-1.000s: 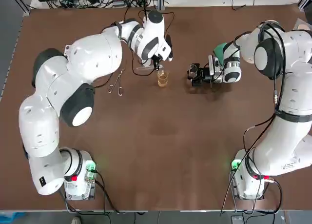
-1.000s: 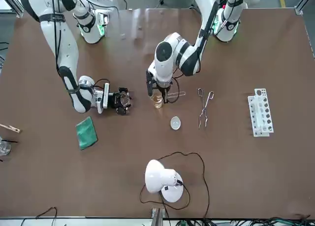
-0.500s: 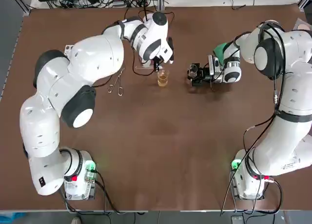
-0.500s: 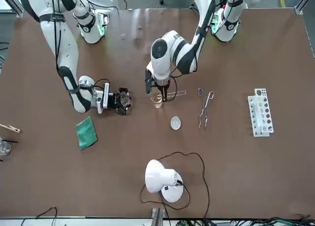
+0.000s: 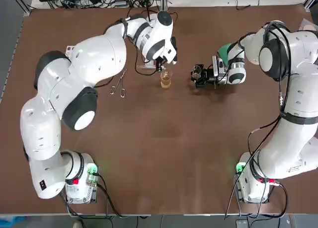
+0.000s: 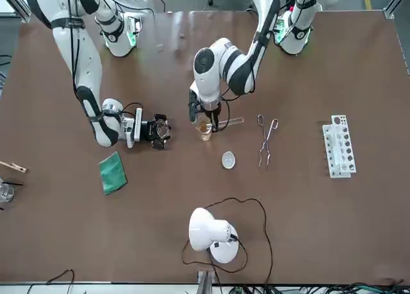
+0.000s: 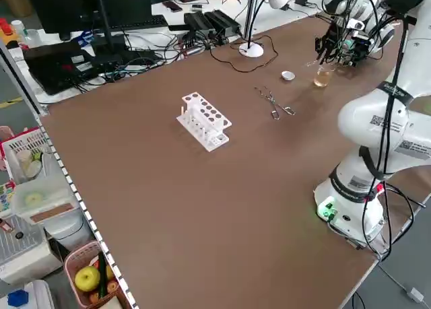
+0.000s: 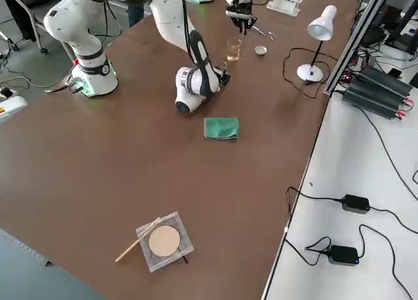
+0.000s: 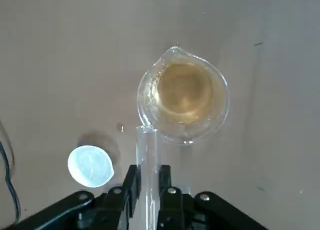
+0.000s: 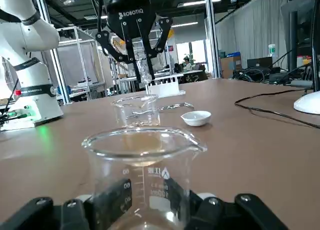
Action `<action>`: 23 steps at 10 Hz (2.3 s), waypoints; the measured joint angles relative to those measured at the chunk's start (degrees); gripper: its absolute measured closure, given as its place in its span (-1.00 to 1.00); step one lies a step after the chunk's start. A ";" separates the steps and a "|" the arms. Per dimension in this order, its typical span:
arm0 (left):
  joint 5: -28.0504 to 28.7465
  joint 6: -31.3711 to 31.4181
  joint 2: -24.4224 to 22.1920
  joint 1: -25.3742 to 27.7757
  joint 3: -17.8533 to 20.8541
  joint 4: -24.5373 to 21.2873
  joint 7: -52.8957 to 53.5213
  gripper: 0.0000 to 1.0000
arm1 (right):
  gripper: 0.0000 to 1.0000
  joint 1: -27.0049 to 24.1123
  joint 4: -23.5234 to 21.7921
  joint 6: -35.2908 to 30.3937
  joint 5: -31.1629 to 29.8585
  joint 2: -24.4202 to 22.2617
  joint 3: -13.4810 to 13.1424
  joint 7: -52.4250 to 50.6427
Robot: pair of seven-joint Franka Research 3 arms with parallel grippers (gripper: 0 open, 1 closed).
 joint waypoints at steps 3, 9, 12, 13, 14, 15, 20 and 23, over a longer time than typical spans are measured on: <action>0.24 -0.75 0.05 -0.50 0.00 0.87 -0.07 0.58 | 0.24 -0.01 0.01 0.00 0.00 0.01 0.00 0.00; 3.82 -4.11 1.32 -1.67 0.00 2.82 -0.60 0.58 | 0.24 -0.01 0.02 -0.01 0.01 0.02 -0.01 0.00; 3.85 -4.21 3.09 -1.74 0.00 4.10 -0.65 0.58 | 0.24 -0.02 0.03 -0.03 0.03 0.02 -0.01 0.00; 3.85 -4.22 3.64 -1.80 0.00 4.37 -0.75 0.58 | 0.24 -0.02 0.03 -0.03 0.03 0.02 -0.02 0.00; 3.93 -4.22 4.01 -1.84 0.00 4.50 -0.82 0.58 | 0.24 -0.03 0.03 -0.04 0.03 0.02 -0.03 0.00; 4.03 -4.22 4.13 -1.85 0.01 4.53 -0.83 0.58 | 0.24 -0.03 0.03 -0.04 0.03 0.02 -0.04 0.00; 5.52 -6.00 4.13 -1.84 0.24 5.19 -0.83 0.58 | 0.24 -0.03 0.05 -0.11 0.03 0.02 -0.04 0.00; 5.72 -6.44 4.13 -1.84 0.29 5.31 -0.83 0.58 | 0.24 -0.03 0.10 -0.17 0.04 0.02 -0.04 0.01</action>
